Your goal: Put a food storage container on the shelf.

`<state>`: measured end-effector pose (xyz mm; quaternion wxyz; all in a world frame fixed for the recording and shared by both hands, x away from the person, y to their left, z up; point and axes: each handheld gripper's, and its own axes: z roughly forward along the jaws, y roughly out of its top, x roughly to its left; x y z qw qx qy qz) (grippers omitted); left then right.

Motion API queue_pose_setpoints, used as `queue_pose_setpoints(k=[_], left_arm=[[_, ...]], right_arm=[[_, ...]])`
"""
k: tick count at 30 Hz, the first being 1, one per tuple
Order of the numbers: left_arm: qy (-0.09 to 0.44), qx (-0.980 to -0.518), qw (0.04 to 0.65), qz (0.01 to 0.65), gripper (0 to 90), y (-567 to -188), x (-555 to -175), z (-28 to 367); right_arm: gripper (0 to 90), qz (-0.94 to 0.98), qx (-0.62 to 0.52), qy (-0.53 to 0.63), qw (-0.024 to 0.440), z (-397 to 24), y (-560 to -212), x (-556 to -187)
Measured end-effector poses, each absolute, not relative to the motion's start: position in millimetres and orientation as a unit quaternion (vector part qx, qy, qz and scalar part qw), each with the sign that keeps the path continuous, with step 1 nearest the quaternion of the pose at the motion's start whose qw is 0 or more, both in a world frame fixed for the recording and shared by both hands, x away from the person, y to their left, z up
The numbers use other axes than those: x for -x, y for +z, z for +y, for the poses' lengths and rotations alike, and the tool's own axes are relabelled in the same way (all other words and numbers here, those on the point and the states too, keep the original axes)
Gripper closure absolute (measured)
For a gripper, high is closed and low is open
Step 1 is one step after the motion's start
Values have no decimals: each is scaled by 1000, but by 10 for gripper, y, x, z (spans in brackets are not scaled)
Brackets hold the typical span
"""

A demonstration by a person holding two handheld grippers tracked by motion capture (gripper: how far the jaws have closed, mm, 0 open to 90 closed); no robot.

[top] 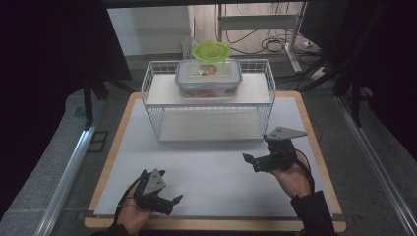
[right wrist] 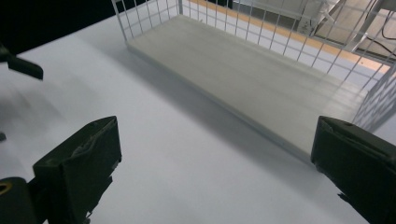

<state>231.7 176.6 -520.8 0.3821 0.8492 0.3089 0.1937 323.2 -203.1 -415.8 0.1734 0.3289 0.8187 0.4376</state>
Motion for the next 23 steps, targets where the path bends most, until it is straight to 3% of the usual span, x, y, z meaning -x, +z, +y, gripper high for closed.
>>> queue_pose_setpoints(k=[16, 23], left_arm=[[197, -853, 373, 308, 13, -5241, -2321, 1751], [198, -854, 371, 307, 13, -5245, -2326, 1742]], right_arm=[[25, 815, -352, 418, 193, -2402, -4864, -2964], [27, 827, -354, 400, 175, -2418, -5043, -2991]])
